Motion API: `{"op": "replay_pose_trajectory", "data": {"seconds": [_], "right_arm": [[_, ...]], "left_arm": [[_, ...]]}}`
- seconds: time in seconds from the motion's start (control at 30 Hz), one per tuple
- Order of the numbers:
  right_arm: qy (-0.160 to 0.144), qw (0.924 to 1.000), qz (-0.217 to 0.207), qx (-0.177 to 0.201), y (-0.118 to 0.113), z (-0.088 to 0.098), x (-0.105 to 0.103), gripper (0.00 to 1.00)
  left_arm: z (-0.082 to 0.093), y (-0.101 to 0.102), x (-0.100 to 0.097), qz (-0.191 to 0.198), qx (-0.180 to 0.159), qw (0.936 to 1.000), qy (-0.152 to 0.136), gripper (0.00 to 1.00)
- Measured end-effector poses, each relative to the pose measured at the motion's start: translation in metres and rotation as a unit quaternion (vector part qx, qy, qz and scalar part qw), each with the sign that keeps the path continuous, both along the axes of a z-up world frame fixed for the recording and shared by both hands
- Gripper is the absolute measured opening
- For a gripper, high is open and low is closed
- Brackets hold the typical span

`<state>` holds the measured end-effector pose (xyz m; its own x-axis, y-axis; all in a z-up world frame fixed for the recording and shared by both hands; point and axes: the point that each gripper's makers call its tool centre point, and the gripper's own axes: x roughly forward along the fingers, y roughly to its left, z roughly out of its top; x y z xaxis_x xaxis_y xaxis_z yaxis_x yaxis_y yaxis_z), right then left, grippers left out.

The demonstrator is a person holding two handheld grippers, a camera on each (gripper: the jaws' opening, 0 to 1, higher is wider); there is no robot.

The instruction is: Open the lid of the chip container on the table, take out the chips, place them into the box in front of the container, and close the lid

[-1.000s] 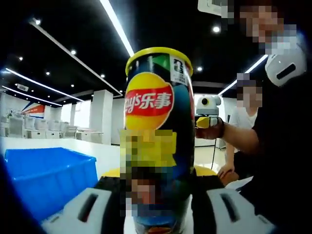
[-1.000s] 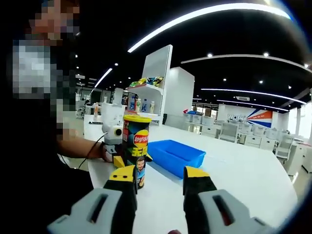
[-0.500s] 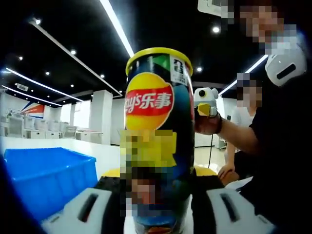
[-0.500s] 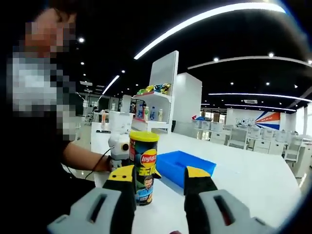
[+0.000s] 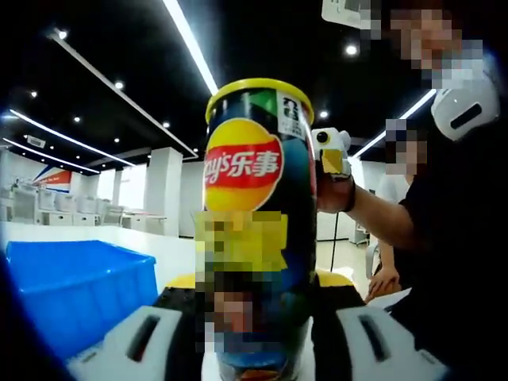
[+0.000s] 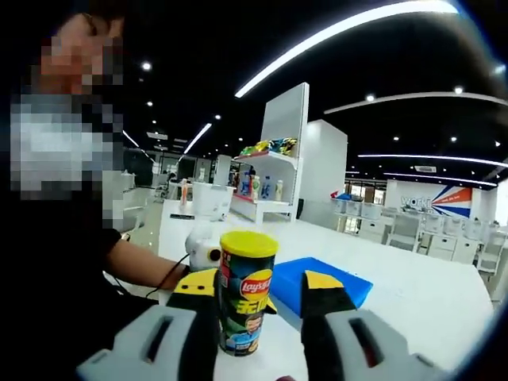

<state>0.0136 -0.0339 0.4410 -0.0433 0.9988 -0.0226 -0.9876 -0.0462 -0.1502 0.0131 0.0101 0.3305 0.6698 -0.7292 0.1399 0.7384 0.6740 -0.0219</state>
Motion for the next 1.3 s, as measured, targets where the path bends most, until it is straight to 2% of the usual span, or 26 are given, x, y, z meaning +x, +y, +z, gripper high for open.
{"op": "replay_pose_trajectory", "data": {"seconds": [0.73, 1.3], "right_arm": [[-0.001, 0.9990, 0.045, 0.002, 0.043, 0.009, -0.012, 0.41], [-0.017, 0.9975, 0.068, -0.007, 0.071, 0.008, -0.025, 0.47]], "left_arm": [[0.001, 0.000, 0.000, -0.002, -0.008, 1.0000, -0.005, 0.51], [0.001, 0.000, -0.001, -0.005, -0.013, 0.9999, -0.008, 0.51]]}}
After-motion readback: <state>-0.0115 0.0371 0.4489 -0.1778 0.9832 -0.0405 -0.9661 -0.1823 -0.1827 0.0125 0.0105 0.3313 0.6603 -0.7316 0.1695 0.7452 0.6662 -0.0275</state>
